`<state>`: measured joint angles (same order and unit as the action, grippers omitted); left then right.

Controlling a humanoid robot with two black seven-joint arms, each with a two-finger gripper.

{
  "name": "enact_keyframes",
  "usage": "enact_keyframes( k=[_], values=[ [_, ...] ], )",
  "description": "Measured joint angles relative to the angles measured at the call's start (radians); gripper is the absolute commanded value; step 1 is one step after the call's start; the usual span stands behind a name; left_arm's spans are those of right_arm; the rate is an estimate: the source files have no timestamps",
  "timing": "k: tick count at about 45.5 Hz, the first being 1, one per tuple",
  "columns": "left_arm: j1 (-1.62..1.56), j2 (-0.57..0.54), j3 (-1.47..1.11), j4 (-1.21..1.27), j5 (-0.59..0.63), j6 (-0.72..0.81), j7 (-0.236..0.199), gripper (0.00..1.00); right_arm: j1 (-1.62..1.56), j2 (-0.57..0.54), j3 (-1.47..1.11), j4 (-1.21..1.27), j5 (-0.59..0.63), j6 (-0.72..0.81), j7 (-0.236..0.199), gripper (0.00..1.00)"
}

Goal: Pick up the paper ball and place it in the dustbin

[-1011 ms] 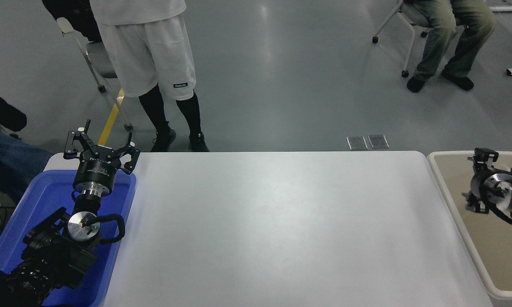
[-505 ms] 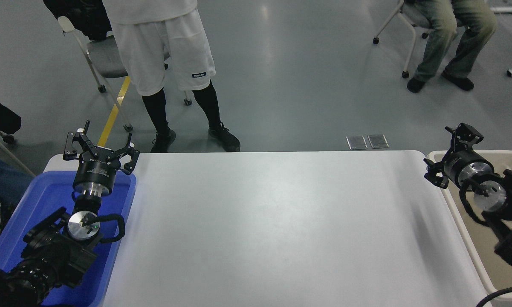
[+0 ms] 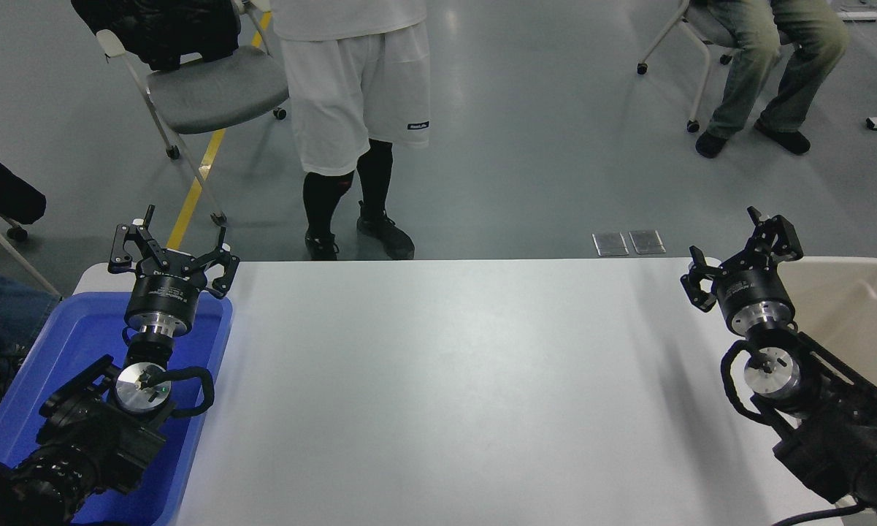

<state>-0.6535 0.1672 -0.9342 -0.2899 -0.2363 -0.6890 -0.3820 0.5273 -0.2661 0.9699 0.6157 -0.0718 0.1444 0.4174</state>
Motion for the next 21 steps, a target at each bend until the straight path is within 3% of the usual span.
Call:
enact_keyframes(
  k=[7,21],
  values=[
    [0.000,0.000,0.000,0.000,0.000,0.000,0.000,0.99,-0.003,0.010,-0.031,0.009,-0.013,0.004,0.022,1.00],
    [0.000,0.000,0.000,0.000,-0.001,0.000,0.000,0.99,-0.005,0.037,-0.058,0.020,-0.024,0.004,0.110,1.00]
  ],
)
